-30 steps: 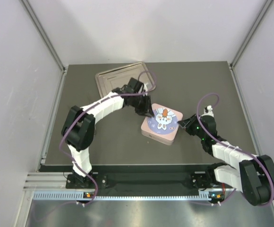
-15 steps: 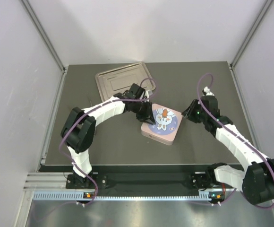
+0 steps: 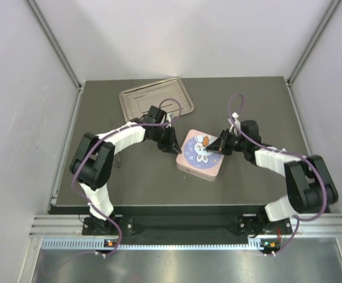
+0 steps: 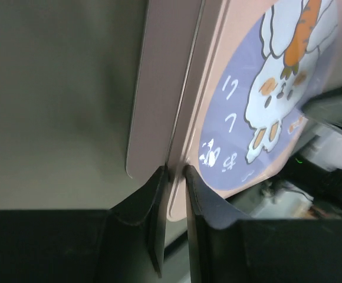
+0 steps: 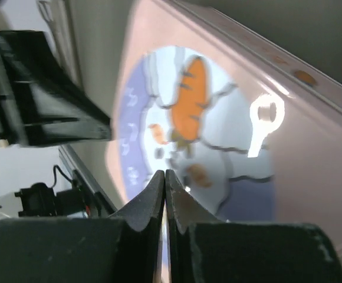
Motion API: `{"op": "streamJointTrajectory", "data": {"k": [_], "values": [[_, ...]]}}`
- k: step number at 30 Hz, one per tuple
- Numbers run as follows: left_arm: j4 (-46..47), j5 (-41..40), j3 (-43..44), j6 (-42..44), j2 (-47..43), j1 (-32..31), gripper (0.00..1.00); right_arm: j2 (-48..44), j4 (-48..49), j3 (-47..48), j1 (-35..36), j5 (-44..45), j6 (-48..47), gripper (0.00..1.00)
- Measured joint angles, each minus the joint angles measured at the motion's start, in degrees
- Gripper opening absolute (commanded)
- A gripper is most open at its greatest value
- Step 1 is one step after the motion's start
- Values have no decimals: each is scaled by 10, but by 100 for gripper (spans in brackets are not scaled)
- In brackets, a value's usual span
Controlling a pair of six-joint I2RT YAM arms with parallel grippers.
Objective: Pack the chocolate
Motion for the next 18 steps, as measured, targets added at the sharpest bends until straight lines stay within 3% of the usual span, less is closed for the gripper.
{"op": "streamJointTrajectory", "data": {"k": [3,7,13,16,18], "values": [[21,27,-32,-14,-2,-1,22,65,59,-19,-11,-44,22,0],[30,32,-34,-14,-2,-1,22,68,89,-19,-27,-56,17,2],[-32,-10,24,3,4,-4,25,40,5,16,-37,-52,-24,6],[-75,-44,90,19,2,-4,32,-15,-86,64,-37,-24,-52,22],[-91,-64,130,31,-12,-4,36,-60,-155,108,-37,9,-73,42]]}}
